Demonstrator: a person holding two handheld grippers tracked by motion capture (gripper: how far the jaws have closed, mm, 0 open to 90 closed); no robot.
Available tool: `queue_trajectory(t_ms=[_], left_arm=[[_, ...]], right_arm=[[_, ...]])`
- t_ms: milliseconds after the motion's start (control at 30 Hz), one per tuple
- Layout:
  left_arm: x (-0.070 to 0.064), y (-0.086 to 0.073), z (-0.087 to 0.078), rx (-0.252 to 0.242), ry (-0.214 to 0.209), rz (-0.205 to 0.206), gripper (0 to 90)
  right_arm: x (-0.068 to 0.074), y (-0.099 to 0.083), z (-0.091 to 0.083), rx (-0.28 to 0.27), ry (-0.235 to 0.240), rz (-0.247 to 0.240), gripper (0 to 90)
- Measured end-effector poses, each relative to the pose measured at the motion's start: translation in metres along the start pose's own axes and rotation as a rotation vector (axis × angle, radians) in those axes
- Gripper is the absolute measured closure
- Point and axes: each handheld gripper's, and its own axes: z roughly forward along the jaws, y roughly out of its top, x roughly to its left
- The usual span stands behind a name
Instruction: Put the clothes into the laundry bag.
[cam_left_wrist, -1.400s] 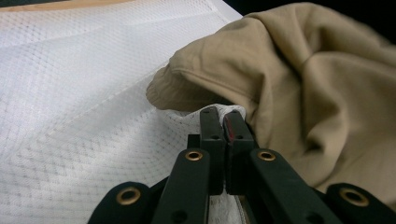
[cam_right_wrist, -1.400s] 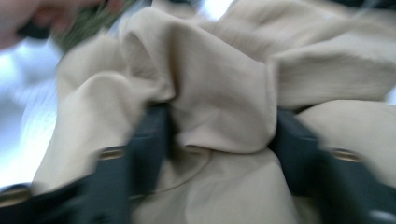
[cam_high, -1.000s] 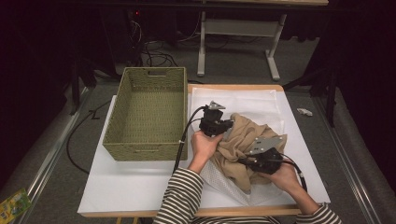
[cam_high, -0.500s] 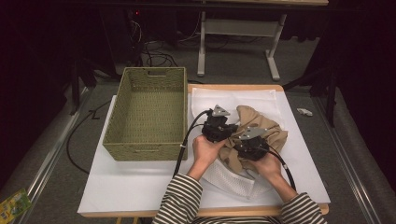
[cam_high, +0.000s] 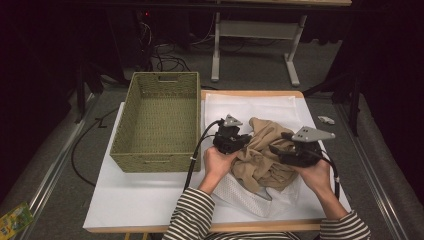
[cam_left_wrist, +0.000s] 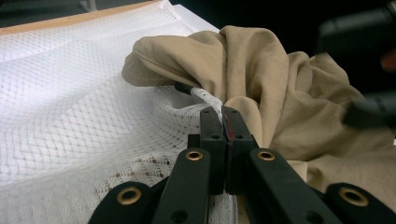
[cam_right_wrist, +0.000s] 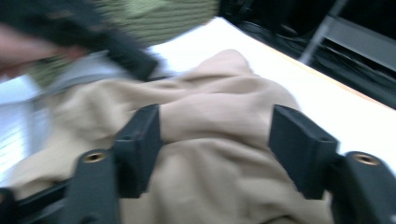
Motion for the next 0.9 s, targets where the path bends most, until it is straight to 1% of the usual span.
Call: queue_trajectory(t_ms=[33,67,133,167,200,233,267,300,333,367,400,433,467,500,533,600,633,667,733,800,833,867,900], left_arm=[[0.000,0.000,0.000,0.000,0.000,0.000,89.2],[0.000,0.000,0.000,0.000,-0.001,0.000,89.2],[0.000,0.000,0.000,0.000,-0.001,0.002,89.2],[-0.001,0.000,0.000,-0.004,-0.002,-0.001,89.2],[-0.001,0.000,-0.001,-0.002,-0.003,0.003,89.2],[-0.001,0.000,-0.001,-0.004,-0.004,0.000,89.3],[-0.001,0.000,-0.001,-0.004,-0.003,0.000,89.2],[0.000,0.000,-0.001,0.000,-0.003,0.002,89.2],[0.000,0.000,-0.001,0.000,-0.002,0.001,89.2],[0.000,0.000,-0.001,0.000,0.000,-0.001,89.2],[0.001,0.000,-0.001,0.000,0.001,0.000,89.2],[0.001,0.000,-0.002,0.001,0.000,0.002,89.2],[0.002,0.000,-0.002,0.000,0.001,0.000,89.2],[0.003,0.001,-0.002,-0.004,0.009,0.004,89.2],[0.003,0.001,-0.003,-0.005,0.010,0.002,89.2],[0.004,0.001,-0.003,-0.007,0.015,-0.003,89.3],[0.004,0.001,-0.003,-0.007,0.015,-0.003,89.2],[0.005,0.002,-0.003,-0.006,0.020,-0.005,89.2],[0.004,0.004,-0.003,-0.005,0.019,-0.016,89.2],[0.004,0.006,-0.003,-0.007,0.020,-0.018,89.2],[0.003,0.007,-0.003,-0.011,0.020,-0.018,89.3],[0.002,0.008,-0.003,-0.016,0.020,-0.020,89.3],[0.001,0.010,-0.004,-0.016,0.015,-0.014,89.3]], right_arm=[[-0.005,0.001,0.002,0.010,-0.010,0.015,29.3],[-0.012,0.002,0.008,0.031,-0.014,0.048,27.3],[-0.022,0.001,0.020,0.061,-0.009,0.076,24.8],[-0.026,-0.001,0.027,0.084,-0.002,0.083,24.5],[-0.029,-0.003,0.035,0.115,0.018,0.103,24.7],[-0.031,-0.006,0.045,0.160,0.039,0.115,26.3],[-0.032,-0.010,0.052,0.182,0.061,0.122,30.4],[-0.033,-0.013,0.059,0.200,0.089,0.127,37.4],[-0.033,-0.016,0.062,0.215,0.116,0.122,46.6],[-0.033,-0.018,0.065,0.217,0.141,0.110,56.1],[-0.031,-0.020,0.065,0.223,0.154,0.105,64.9],[-0.030,-0.021,0.063,0.225,0.156,0.100,73.9],[-0.031,-0.022,0.060,0.213,0.156,0.085,79.4],[-0.031,-0.022,0.057,0.200,0.155,0.080,82.8],[-0.030,-0.022,0.050,0.170,0.152,0.069,84.4],[-0.027,-0.021,0.039,0.128,0.155,0.042,85.7],[-0.023,-0.020,0.030,0.100,0.162,0.016,86.0],[-0.019,-0.020,0.023,0.083,0.171,0.004,86.1],[-0.009,-0.020,0.010,0.048,0.196,-0.049,86.2],[0.001,-0.019,0.001,0.037,0.226,-0.086,86.2],[0.007,-0.019,-0.003,0.034,0.249,-0.109,86.2],[0.014,-0.019,-0.006,0.039,0.272,-0.129,86.2],[0.018,-0.019,-0.007,0.047,0.287,-0.144,86.2]])
